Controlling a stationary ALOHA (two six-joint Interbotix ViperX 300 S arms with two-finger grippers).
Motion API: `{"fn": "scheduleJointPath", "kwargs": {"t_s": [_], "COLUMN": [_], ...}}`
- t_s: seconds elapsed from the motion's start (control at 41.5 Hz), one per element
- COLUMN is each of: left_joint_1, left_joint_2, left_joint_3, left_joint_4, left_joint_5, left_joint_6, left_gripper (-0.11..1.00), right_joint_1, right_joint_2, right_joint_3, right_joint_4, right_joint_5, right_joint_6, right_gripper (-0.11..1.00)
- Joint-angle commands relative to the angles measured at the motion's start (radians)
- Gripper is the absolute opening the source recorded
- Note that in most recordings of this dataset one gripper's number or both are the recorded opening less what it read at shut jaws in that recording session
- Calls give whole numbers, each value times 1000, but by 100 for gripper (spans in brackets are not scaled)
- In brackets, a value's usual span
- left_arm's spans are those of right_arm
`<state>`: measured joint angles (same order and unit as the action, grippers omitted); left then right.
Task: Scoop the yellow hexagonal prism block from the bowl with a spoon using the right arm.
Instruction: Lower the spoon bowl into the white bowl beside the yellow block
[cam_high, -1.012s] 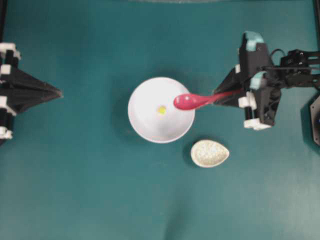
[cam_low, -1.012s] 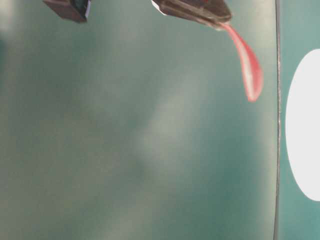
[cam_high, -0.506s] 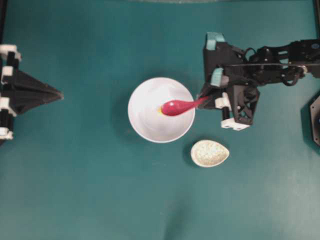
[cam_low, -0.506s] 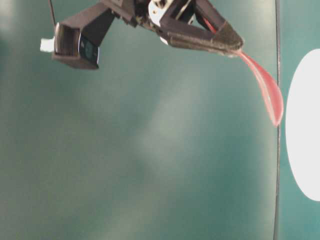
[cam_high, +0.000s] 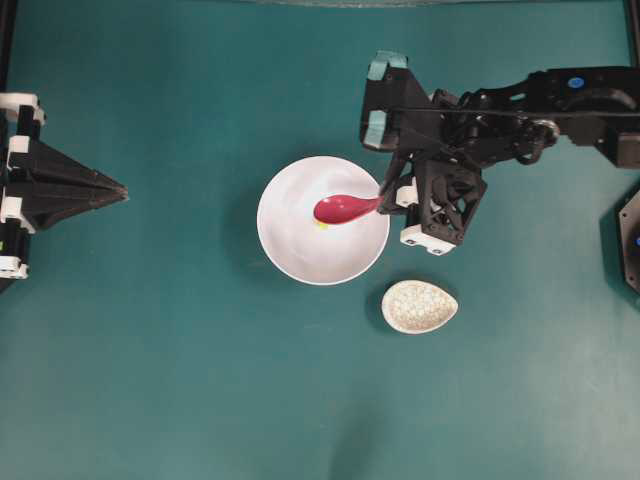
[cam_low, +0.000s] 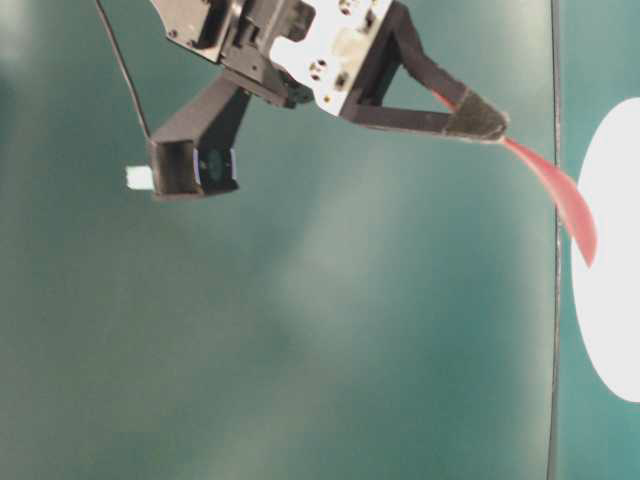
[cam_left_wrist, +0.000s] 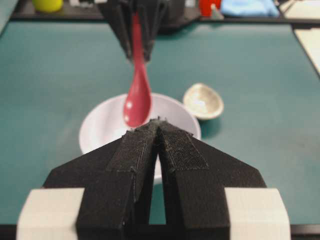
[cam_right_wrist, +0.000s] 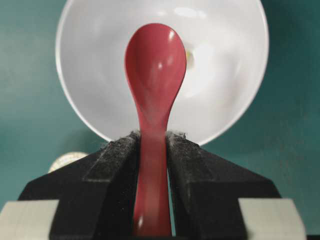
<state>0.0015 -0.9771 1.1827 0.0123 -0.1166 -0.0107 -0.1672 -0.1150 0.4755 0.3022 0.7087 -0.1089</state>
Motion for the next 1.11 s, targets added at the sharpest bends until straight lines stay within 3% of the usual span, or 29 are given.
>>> {"fn": "scheduleJointPath", "kwargs": {"t_s": [0.0, 0.217, 1.084], "left_joint_1": [0, 0, 32], "left_joint_2": [6, 5, 14], "left_joint_3": [-29, -29, -28], "left_joint_4": [2, 2, 2], "left_joint_5": [-11, -34, -49], "left_joint_6": [-3, -3, -6], "left_gripper": [2, 2, 2], "right_joint_1": [-3, -3, 17], "right_joint_2": [-2, 20, 114], "right_joint_3": [-44, -74, -103], "right_joint_4": [-26, -74, -74], "right_joint_5": [49, 132, 153], "right_joint_6": [37, 75, 80], "right_gripper": [25, 25, 25]}}
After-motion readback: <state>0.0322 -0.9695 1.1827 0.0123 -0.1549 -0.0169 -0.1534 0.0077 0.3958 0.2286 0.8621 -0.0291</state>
